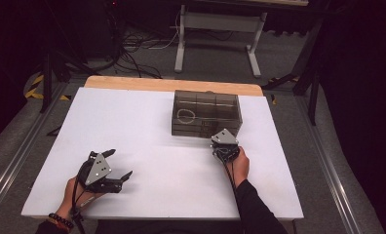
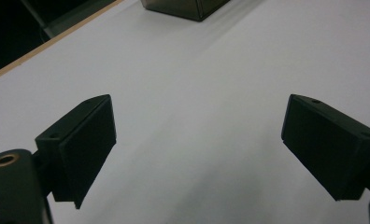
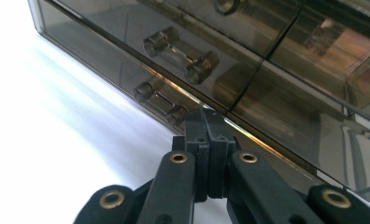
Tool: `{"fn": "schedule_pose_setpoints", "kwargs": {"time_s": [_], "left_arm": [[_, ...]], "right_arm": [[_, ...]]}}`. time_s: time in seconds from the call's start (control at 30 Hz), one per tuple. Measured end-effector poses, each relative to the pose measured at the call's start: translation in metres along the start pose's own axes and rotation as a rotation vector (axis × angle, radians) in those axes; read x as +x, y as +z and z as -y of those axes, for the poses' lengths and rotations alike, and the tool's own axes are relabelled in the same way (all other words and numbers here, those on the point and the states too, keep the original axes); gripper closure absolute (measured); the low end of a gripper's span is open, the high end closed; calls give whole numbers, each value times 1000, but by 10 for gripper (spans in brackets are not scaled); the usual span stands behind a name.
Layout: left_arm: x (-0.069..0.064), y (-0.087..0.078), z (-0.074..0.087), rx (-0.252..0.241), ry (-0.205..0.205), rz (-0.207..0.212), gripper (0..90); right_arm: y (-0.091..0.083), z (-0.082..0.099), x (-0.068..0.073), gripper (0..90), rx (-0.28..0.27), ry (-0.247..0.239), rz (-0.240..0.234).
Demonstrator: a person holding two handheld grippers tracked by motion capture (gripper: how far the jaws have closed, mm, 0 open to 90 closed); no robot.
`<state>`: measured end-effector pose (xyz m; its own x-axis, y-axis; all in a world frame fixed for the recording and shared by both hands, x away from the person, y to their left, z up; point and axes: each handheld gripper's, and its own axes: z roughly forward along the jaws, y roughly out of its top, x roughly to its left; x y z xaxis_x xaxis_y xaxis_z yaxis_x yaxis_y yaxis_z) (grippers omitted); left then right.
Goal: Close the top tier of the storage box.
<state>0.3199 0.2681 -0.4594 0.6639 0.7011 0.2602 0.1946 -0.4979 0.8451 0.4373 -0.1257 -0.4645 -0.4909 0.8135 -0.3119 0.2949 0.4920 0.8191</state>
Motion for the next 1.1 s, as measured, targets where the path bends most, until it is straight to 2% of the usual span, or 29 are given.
{"fn": "schedule_pose_setpoints", "kwargs": {"time_s": [0.2, 0.37, 0.53, 0.67, 0.87, 1.1], "left_arm": [[0, 1, 0, 3, 1, 3, 110], [0, 1, 0, 3, 1, 3, 110], [0, 1, 0, 3, 2, 1, 110], [0, 0, 0, 1, -1, 1, 110], [0, 0, 0, 2, 1, -1, 110], [0, 0, 0, 1, 1, 0, 111]], "right_arm": [[0, 0, -1, 900, 4, 2, -8], [-2, 1, -4, 900, -23, 35, -30], [-5, 1, -6, 866, -44, 56, -56], [-9, 1, -7, 799, -67, 76, -76], [-18, -1, -8, 728, -103, 79, -96], [-27, -4, -9, 689, -141, 83, -109]]}}
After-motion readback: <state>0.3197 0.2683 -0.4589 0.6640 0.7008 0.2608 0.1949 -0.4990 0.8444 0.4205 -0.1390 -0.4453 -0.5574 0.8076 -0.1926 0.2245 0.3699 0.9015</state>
